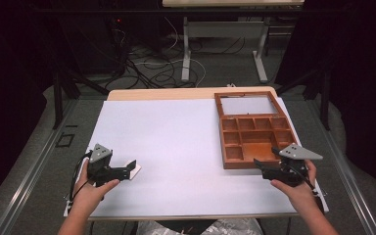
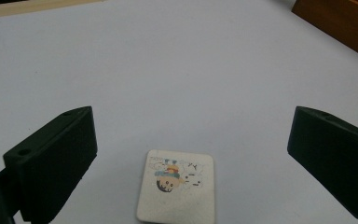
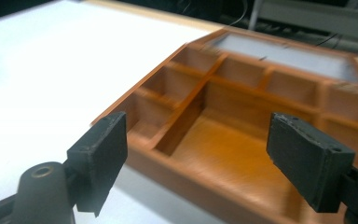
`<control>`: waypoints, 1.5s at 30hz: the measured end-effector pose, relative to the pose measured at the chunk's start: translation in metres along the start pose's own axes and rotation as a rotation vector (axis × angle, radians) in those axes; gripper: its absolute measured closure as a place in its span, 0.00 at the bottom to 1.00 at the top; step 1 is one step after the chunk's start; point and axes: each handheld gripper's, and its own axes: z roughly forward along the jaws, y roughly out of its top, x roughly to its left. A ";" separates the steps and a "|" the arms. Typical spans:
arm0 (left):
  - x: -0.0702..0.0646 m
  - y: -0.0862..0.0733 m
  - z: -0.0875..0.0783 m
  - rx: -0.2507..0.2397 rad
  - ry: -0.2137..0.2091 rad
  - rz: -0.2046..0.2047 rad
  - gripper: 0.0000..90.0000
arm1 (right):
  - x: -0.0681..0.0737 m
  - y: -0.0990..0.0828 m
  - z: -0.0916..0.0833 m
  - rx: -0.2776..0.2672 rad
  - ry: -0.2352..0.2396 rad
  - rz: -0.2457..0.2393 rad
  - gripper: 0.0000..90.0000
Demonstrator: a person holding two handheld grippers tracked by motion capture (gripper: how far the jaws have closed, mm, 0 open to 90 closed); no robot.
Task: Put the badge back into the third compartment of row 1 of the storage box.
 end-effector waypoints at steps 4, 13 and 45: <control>0.001 -0.001 0.002 0.019 -0.014 -0.010 0.02 | 0.000 -0.010 0.003 0.018 0.020 0.012 0.22; -0.002 0.004 0.000 0.093 0.010 0.057 0.03 | -0.001 -0.016 0.004 0.025 0.034 0.015 0.21; 0.001 0.014 0.029 0.358 -0.064 0.110 0.24 | -0.001 -0.018 0.002 0.032 0.045 0.005 0.22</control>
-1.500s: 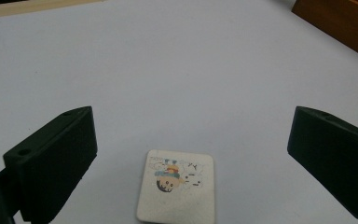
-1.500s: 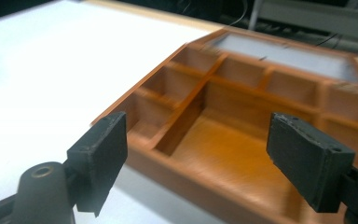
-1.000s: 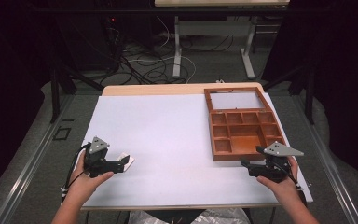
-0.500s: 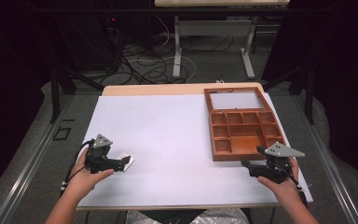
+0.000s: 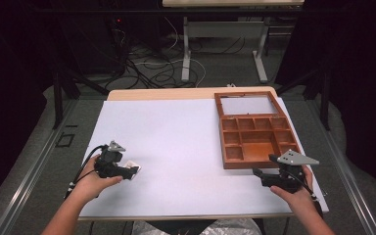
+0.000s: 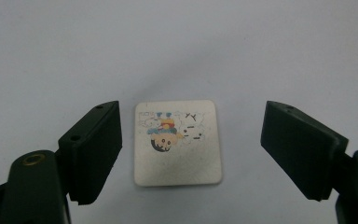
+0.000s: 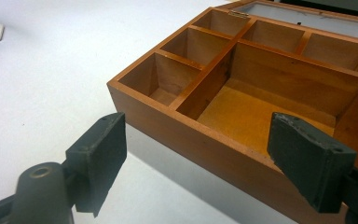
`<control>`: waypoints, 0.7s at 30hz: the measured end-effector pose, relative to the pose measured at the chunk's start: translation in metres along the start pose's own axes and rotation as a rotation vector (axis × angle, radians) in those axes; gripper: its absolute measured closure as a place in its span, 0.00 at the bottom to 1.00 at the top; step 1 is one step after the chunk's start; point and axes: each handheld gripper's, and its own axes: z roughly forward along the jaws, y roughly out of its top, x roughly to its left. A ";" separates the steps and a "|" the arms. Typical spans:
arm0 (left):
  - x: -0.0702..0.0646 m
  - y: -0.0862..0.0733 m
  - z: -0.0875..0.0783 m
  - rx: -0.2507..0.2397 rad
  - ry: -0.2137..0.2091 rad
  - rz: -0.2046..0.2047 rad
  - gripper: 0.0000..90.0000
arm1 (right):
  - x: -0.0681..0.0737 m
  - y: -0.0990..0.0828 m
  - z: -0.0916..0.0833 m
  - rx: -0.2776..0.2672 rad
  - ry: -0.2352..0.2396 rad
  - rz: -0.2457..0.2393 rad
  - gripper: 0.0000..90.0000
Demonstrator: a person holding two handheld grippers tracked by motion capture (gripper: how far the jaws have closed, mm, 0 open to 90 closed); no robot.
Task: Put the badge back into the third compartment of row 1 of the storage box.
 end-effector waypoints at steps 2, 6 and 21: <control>0.000 0.001 0.003 0.023 -0.002 0.015 0.25 | 0.000 0.000 0.000 0.000 -0.003 0.000 0.22; 0.002 0.003 0.006 0.077 -0.008 0.026 0.26 | 0.000 -0.001 0.001 0.001 0.002 -0.003 0.22; 0.010 0.006 0.017 0.153 -0.016 0.011 0.27 | -0.001 -0.002 0.002 0.009 0.011 0.002 0.22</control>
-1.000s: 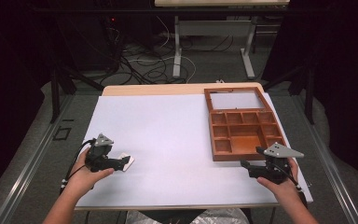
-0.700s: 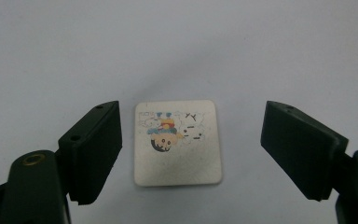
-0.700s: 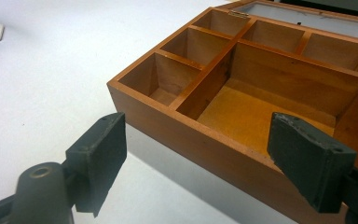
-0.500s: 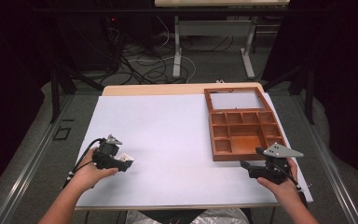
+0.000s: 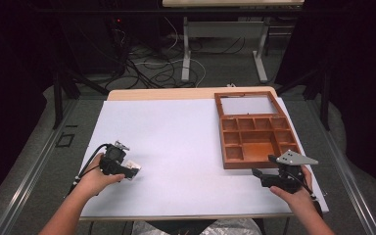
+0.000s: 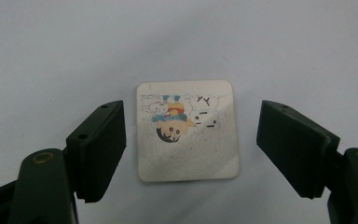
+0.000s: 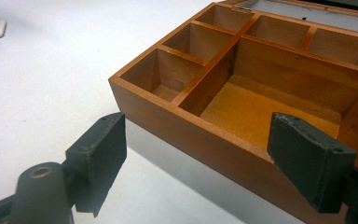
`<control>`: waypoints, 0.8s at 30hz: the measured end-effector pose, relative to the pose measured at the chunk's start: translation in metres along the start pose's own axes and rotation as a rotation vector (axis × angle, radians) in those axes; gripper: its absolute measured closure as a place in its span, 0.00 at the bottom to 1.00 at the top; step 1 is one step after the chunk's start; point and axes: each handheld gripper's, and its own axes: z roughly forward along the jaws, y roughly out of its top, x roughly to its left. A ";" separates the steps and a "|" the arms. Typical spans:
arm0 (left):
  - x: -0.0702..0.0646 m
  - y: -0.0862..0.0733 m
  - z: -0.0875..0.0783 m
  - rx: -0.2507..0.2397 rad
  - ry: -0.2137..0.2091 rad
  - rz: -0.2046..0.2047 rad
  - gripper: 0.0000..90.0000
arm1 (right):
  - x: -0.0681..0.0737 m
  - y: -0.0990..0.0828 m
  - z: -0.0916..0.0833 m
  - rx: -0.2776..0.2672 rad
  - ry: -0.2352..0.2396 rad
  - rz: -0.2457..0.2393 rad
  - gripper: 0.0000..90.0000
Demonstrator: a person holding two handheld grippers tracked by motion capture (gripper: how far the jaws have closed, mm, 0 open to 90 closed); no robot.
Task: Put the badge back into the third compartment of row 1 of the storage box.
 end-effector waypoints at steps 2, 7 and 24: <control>0.000 0.000 0.001 0.010 0.005 -0.005 0.28 | 0.000 0.000 0.000 0.002 0.000 0.002 0.21; 0.002 0.002 0.004 0.023 0.001 0.000 0.28 | 0.000 0.000 0.000 0.002 0.003 0.004 0.22; 0.005 0.001 0.015 0.066 -0.011 0.028 0.29 | 0.000 -0.001 0.001 0.011 0.004 0.002 0.21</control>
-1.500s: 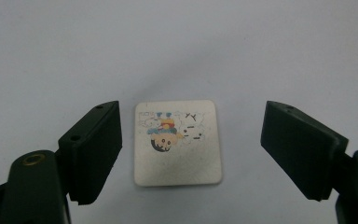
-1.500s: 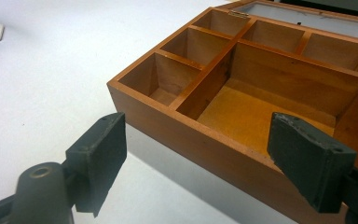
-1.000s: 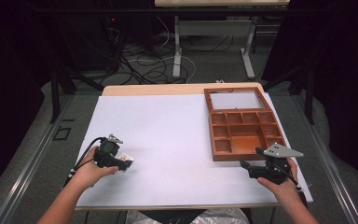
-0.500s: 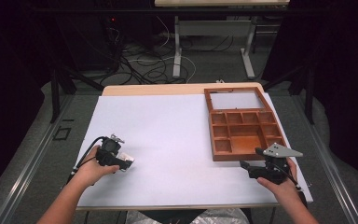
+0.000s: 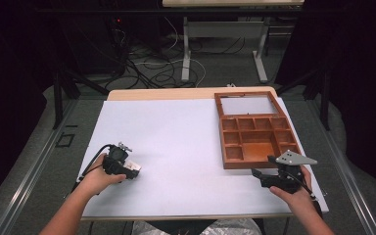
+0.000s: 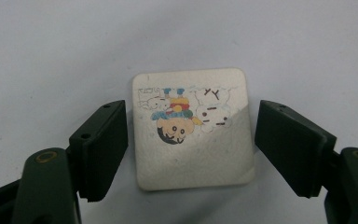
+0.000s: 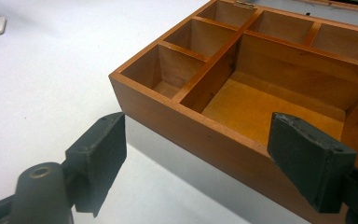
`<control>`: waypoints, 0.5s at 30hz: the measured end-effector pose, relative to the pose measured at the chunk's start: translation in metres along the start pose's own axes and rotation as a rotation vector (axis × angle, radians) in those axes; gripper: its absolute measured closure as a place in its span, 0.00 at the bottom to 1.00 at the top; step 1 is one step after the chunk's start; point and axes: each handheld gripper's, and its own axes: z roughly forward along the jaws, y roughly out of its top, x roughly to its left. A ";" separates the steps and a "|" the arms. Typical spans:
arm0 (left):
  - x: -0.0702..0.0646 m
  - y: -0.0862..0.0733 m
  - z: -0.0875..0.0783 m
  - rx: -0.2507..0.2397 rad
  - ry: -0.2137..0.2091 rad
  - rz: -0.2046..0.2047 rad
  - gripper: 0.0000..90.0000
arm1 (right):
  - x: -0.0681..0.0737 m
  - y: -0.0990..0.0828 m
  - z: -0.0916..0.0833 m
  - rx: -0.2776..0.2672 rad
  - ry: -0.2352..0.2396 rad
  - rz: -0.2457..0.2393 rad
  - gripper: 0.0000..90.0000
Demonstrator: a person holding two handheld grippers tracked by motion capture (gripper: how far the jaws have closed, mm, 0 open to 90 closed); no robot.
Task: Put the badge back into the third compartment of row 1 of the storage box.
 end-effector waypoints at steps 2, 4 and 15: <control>0.000 0.000 0.000 0.008 0.000 -0.003 0.29 | 0.000 0.000 0.000 0.001 0.002 -0.002 0.21; 0.000 0.001 0.000 0.012 0.001 0.001 0.30 | 0.000 0.000 0.000 0.002 0.002 -0.001 0.21; -0.001 0.005 -0.001 0.034 -0.004 0.020 0.35 | 0.000 0.000 0.001 0.008 0.000 -0.001 0.21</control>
